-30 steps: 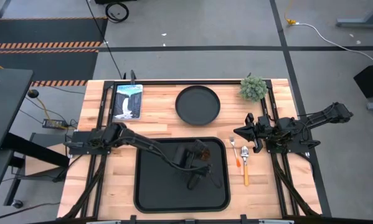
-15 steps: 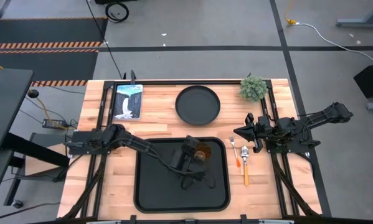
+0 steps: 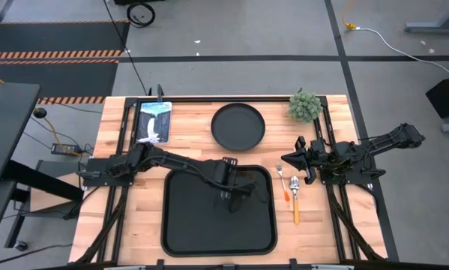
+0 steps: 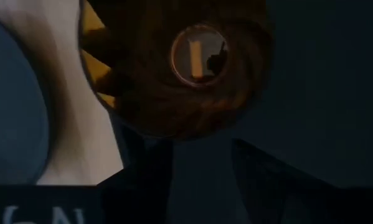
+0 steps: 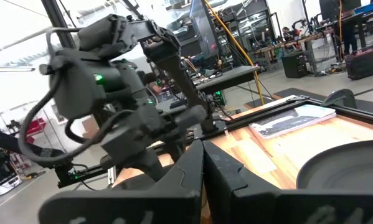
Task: Pick and place plate/cup/fork/spoon on tray
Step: Put the brown glass on the black serving tray, then put the black plate on the black serving tray to the bottom right of the brown glass
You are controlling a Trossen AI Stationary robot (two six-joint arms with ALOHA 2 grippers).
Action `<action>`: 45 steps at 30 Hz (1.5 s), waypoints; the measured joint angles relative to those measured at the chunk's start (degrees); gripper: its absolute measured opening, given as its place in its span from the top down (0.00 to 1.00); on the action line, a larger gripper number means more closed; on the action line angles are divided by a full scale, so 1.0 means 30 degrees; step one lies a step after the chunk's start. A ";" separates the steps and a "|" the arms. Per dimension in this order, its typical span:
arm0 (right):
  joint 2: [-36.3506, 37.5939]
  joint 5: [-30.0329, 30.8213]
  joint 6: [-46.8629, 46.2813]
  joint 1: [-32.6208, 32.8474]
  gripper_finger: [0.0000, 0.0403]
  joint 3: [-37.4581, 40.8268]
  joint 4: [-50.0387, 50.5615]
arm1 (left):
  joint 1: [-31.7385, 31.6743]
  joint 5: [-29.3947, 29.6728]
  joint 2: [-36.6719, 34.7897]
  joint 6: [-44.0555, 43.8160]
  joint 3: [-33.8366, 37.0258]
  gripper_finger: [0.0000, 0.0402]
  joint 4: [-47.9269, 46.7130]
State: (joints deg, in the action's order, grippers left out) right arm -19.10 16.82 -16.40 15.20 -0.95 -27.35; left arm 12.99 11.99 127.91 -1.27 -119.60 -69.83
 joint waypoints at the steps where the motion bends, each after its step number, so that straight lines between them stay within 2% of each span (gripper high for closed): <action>1: -0.0006 -0.0001 0.0007 0.0000 0.96 0.0007 0.0000 | -0.0105 -0.0046 0.0114 -0.0013 0.0005 0.57 0.0268; 16: 0.0001 0.0000 0.0006 0.0007 0.96 0.0007 -0.0007 | -0.0400 -0.0080 0.0405 0.0057 0.0025 0.57 0.4753; 23: -0.0006 0.0002 0.0007 0.0007 0.96 0.0007 -0.0012 | -0.0617 0.0044 0.0748 0.0157 0.0004 0.57 0.5883; 29: 0.0001 -0.0001 0.0001 0.0007 0.96 0.0007 -0.0009 | -0.0653 0.0371 0.0783 0.1457 0.0019 0.57 0.5543; 34: -0.0004 0.0004 -0.0001 0.0007 0.96 0.0007 -0.0009 | -0.0978 0.2080 0.0292 0.4170 0.0004 0.57 0.2772; 40: -0.0006 0.0005 0.0001 0.0007 0.96 0.0007 -0.0047 | -0.2591 0.2362 0.0332 0.3960 0.0046 0.58 -0.0635; 45: 0.0000 -0.0001 0.0004 0.0006 0.96 0.0007 -0.0141 | -0.3832 0.2505 -0.0860 0.4617 0.2816 0.66 0.0300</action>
State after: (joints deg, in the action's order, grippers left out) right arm -19.10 16.82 -16.39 15.22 -0.93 -27.78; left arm 1.49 19.50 125.32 12.58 -111.15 -68.93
